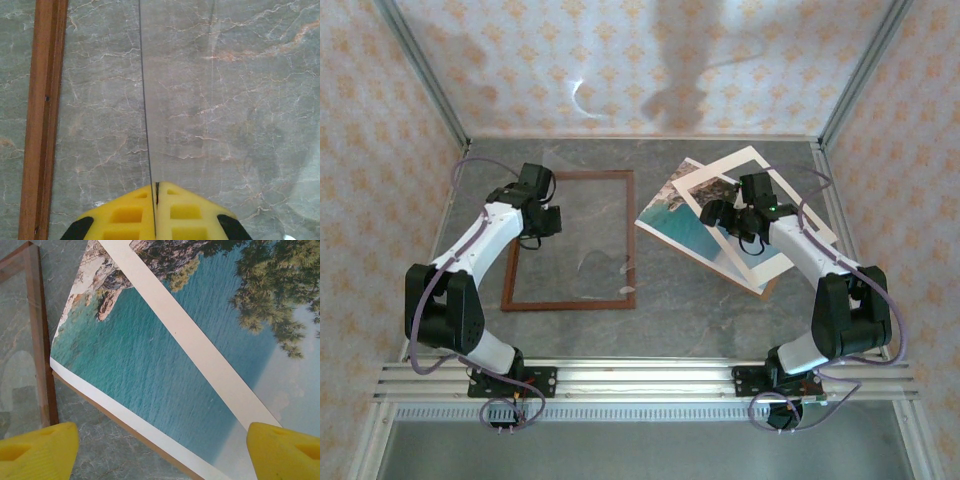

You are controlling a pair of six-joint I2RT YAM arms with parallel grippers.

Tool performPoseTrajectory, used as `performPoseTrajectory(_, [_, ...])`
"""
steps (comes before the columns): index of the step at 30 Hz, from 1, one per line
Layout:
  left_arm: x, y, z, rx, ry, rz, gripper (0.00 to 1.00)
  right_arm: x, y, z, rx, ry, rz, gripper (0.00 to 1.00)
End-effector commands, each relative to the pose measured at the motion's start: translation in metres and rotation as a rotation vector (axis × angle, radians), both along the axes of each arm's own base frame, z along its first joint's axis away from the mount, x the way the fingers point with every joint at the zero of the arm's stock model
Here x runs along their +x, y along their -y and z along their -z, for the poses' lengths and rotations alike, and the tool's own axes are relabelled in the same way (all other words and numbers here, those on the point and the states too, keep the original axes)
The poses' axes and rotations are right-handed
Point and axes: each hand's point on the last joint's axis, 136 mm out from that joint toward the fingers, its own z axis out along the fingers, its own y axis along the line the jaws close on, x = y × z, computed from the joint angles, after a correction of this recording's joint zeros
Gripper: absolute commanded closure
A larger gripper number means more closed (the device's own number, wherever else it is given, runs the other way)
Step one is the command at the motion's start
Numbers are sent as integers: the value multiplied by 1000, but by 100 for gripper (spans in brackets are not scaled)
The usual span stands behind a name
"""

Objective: Put the photo into the frame

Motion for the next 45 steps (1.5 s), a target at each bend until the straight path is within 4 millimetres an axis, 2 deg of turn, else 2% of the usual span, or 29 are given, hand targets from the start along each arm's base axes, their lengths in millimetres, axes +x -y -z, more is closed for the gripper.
performPoseTrajectory(1, [3, -2, 2, 0, 2, -9, 100, 1, -2, 1, -13, 12, -13, 13])
performPoseTrajectory(6, [3, -9, 5, 26, -16, -12, 100, 2, -2, 2, -14, 11, -13, 13])
performPoseTrajectory(21, [4, -12, 16, 66, -92, 36, 100, 2, -1, 6, -19, -1, -13, 12])
performPoseTrajectory(45, [-7, -9, 19, 34, -146, 85, 100, 2, -1, 12, -28, -16, -14, 12])
